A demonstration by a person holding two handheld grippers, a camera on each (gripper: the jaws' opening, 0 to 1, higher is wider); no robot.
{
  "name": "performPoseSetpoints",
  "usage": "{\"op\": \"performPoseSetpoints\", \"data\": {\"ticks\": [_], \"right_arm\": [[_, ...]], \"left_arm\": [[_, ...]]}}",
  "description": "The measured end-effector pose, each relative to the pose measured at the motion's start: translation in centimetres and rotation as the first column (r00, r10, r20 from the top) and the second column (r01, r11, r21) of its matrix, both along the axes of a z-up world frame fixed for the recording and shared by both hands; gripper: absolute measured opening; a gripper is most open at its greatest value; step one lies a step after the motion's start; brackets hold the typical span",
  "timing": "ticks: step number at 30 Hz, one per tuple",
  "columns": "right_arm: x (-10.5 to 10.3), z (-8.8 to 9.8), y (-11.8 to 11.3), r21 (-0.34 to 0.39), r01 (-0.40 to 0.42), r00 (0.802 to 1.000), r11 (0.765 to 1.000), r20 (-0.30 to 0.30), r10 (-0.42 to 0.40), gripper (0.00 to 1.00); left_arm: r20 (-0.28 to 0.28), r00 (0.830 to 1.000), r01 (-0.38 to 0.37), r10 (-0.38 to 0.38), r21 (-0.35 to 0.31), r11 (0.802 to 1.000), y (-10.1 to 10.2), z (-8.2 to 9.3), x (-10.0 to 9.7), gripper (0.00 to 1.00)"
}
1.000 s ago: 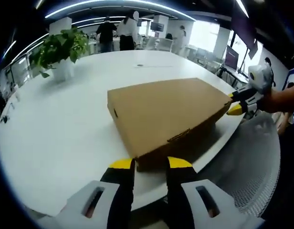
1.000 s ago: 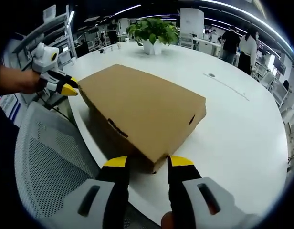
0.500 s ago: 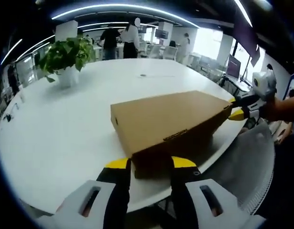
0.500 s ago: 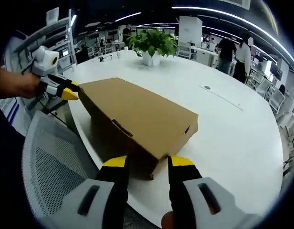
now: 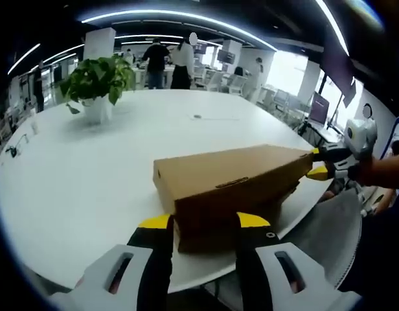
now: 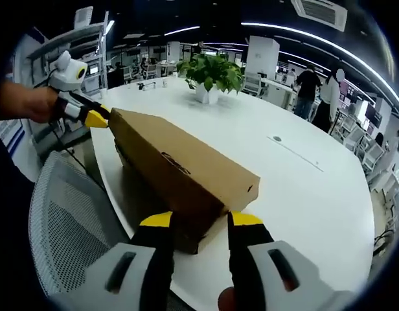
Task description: Operate the shoe box by opening the lid, removing the specified soft item, and placing it in the target area until the item is outside and the box remains undamaged.
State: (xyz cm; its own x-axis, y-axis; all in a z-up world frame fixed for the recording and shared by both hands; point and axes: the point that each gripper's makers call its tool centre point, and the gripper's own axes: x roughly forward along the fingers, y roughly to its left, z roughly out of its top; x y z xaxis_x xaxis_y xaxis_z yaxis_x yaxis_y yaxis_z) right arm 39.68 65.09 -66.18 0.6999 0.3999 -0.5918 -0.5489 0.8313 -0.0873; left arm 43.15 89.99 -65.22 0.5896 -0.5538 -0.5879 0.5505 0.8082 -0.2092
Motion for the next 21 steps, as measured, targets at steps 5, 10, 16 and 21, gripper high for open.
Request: {"op": "performPoseSetpoints", "data": {"ticks": [5, 10, 16, 21], "right_arm": [[1.0, 1.0, -0.3, -0.010, 0.021, 0.999, 1.000, 0.042, -0.021, 0.26], [1.9, 2.4, -0.7, -0.012, 0.035, 0.996, 0.999, 0.087, -0.034, 0.22], [3.6, 4.2, -1.4, -0.043, 0.078, 0.984, 0.996, 0.162, -0.070, 0.15], [4.8, 5.1, -2.0, -0.085, 0.114, 0.972, 0.990, 0.215, -0.093, 0.11]], "left_arm": [[0.000, 1.000, -0.011, 0.011, -0.003, 1.000, -0.2, 1.1, 0.5, 0.34], [0.030, 0.999, -0.017, 0.017, -0.004, 1.000, -0.2, 2.6, 1.4, 0.34], [0.059, 0.998, -0.014, 0.014, 0.003, 1.000, -0.6, 3.9, 2.5, 0.34], [0.078, 0.997, -0.023, 0.024, -0.007, 1.000, -0.8, 4.8, 3.3, 0.37]]}}
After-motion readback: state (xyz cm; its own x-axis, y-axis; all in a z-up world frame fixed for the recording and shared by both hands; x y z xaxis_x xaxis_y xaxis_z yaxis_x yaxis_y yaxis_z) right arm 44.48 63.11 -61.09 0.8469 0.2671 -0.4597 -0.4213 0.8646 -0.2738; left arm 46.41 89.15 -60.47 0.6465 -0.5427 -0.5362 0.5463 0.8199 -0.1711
